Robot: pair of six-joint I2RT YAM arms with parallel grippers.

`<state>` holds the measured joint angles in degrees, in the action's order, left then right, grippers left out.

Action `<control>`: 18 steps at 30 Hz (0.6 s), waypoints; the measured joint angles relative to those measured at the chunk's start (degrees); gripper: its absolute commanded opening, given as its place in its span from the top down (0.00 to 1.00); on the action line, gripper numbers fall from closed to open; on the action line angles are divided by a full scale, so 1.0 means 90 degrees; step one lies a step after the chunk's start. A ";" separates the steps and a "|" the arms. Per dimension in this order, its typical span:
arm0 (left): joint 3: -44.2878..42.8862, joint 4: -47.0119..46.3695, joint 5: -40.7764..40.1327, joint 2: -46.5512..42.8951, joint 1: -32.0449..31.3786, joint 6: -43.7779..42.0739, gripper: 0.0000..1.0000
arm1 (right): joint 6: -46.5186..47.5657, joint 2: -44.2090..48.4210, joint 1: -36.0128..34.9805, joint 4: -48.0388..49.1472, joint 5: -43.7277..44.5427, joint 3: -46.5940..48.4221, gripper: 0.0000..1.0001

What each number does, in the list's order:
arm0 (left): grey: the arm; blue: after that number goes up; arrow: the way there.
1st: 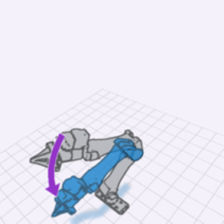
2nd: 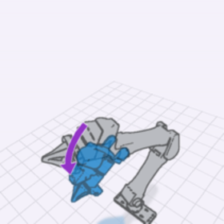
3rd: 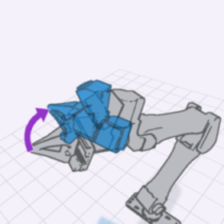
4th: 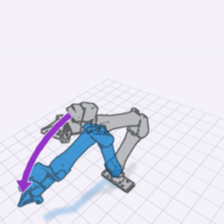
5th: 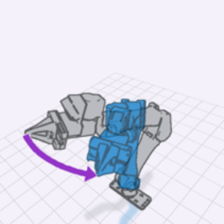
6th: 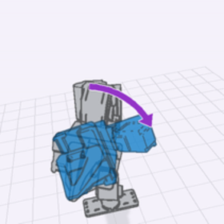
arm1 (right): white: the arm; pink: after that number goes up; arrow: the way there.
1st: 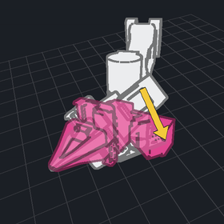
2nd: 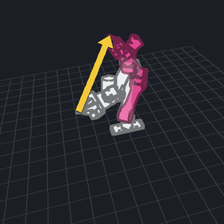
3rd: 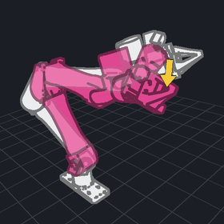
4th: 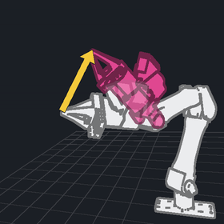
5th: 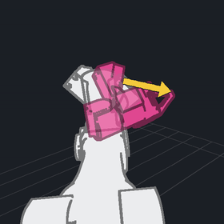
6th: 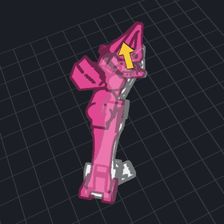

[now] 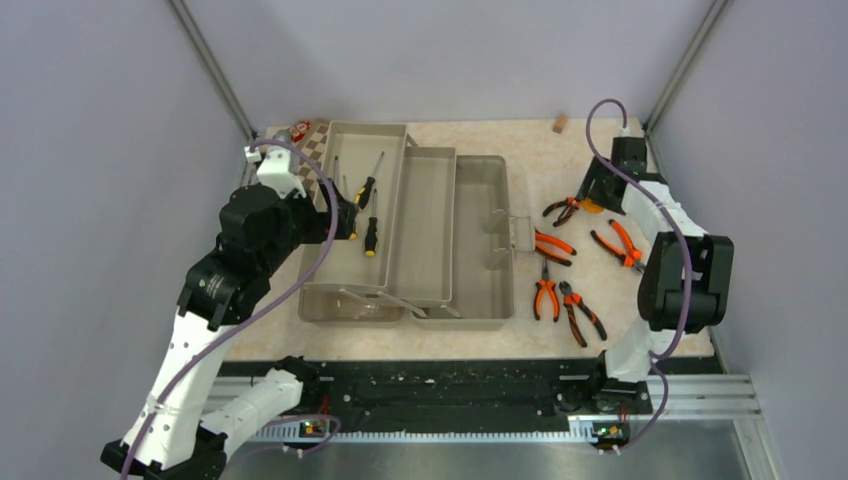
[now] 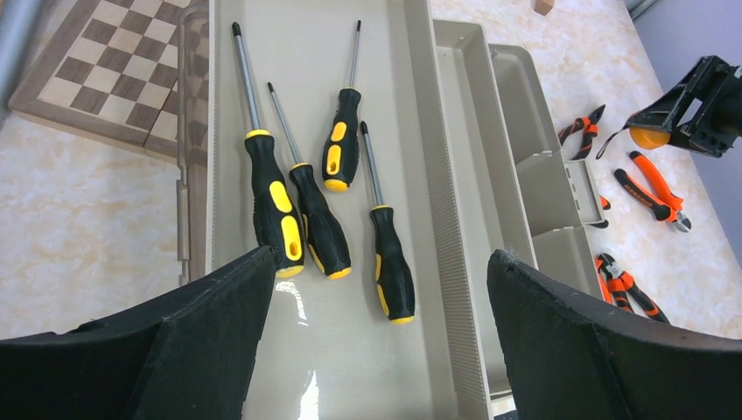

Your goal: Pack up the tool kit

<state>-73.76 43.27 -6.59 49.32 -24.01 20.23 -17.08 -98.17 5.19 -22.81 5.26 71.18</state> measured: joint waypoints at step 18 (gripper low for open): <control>0.0024 -0.0017 0.0355 0.0002 0.0000 0.0075 0.05 | 0.0000 0.1802 -0.0945 -0.0476 -0.0355 -0.0075 0.77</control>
<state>-73.54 43.11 -3.40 49.34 -24.01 20.91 -17.08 -81.95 -3.31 -27.09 2.07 70.50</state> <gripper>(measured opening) 0.951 0.642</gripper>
